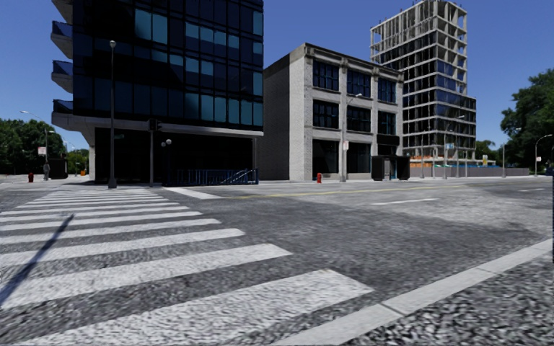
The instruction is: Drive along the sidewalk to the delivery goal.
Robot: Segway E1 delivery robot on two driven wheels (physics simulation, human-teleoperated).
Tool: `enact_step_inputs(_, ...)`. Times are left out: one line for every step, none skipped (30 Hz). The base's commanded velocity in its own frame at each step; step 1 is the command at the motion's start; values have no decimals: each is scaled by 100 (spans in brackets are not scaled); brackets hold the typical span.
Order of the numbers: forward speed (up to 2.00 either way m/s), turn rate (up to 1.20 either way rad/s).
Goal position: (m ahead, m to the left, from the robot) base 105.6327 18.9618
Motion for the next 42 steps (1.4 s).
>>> enact_step_inputs(161, 56)
enact_step_inputs(161, 56)
enact_step_inputs(161, 60)
enact_step_inputs(161, 61)
enact_step_inputs(161, 62)
enact_step_inputs(161, 62)
enact_step_inputs(161, 62)
enact_step_inputs(161, 62)
enact_step_inputs(161, 62)
enact_step_inputs(161, 62)
enact_step_inputs(161, 62)
enact_step_inputs(161, 62)
enact_step_inputs(161, 62)
enact_step_inputs(161, 62)
enact_step_inputs(161, 62)
enact_step_inputs(161, 61)
enact_step_inputs(161, 59)
enact_step_inputs(161, 59)
enact_step_inputs(161, 58)
enact_step_inputs(161, 58)
enact_step_inputs(161, 58)
enact_step_inputs(161, 58)
enact_step_inputs(161, 58)
enact_step_inputs(161, 57)
enact_step_inputs(161, 57)
enact_step_inputs(161, 57)
enact_step_inputs(161, 57)
enact_step_inputs(161, 57)
enact_step_inputs(161, 57)
enact_step_inputs(161, 57)
enact_step_inputs(161, 57)
enact_step_inputs(161, 57)
enact_step_inputs(161, 56)
enact_step_inputs(161, 56)
enact_step_inputs(161, 54)
enact_step_inputs(161, 54)
enact_step_inputs(161, 53)
enact_step_inputs(161, 53)
enact_step_inputs(161, 53)
enact_step_inputs(161, 53)
enact_step_inputs(161, 53)
enact_step_inputs(161, 51)
